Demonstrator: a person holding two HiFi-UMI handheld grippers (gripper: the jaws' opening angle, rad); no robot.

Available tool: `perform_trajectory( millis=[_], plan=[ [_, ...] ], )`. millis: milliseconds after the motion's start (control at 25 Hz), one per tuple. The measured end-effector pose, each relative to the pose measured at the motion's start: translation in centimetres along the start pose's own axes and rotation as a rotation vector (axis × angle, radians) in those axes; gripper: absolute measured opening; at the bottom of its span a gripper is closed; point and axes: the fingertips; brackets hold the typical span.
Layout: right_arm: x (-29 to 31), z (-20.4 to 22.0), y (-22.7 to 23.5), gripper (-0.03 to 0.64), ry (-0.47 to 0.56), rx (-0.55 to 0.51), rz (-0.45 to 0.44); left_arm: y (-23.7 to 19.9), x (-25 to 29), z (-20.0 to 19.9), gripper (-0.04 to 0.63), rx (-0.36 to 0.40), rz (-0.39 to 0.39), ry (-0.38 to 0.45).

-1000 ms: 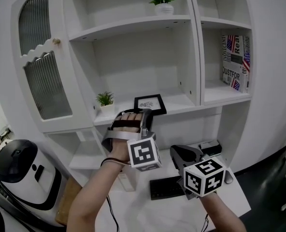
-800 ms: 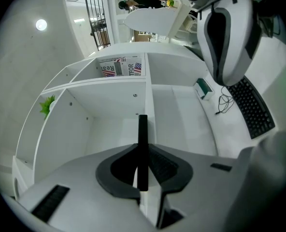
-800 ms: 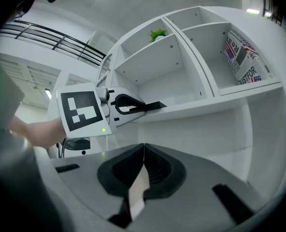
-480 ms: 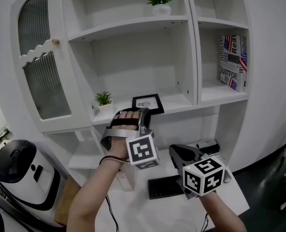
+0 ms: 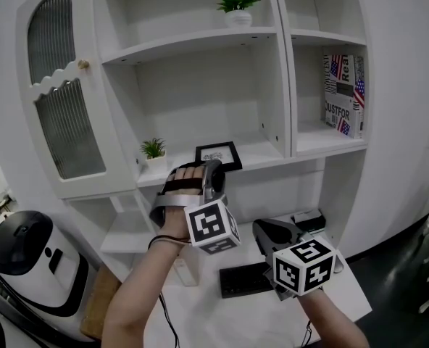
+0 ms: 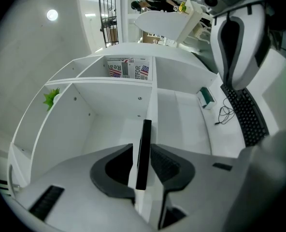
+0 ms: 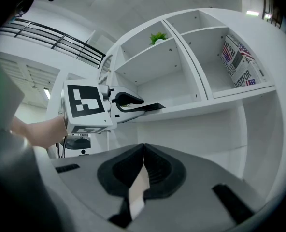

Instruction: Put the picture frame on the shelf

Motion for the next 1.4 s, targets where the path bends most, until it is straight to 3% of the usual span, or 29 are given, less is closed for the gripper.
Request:
perform_trajectory(
  millis=[120, 520, 800, 1120, 1400],
  plan=[
    [-0.4, 0.1, 0.0, 0.002, 0.001, 0.003, 0.005, -0.7, -1.2, -0.4, 0.095, -0.057, -0.029, 0.019],
    [-2.1, 0.2, -0.3, 0.002, 0.011, 0.013, -0.003, -0.2, -5.6, 0.1, 0.095, -0.374, -0.053, 0.029],
    [-3.0, 0.9, -1.1, 0.002, 0.003, 0.023, -0.024, 2.4, -8.0, 0.9, 0.094, -0.558, -0.003, 0.0],
    [-4.4, 1.7, -1.6, 0.002, -0.006, 0.035, -0.042, 5.5, -10.5, 1.4, 0.078, -0.844, 0.09, -0.001],
    [-5.9, 3.2, -1.6, 0.002, -0.021, 0.057, -0.046, 7.8, -13.1, 2.0, 0.063, -1.05, 0.114, -0.018]
  ],
)
Point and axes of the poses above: the fingertips, and each gripper's own axes: x forward along the fingers, y to its right, z out of its underside, and after that the axes turned 4 degrees about -z, right-handed
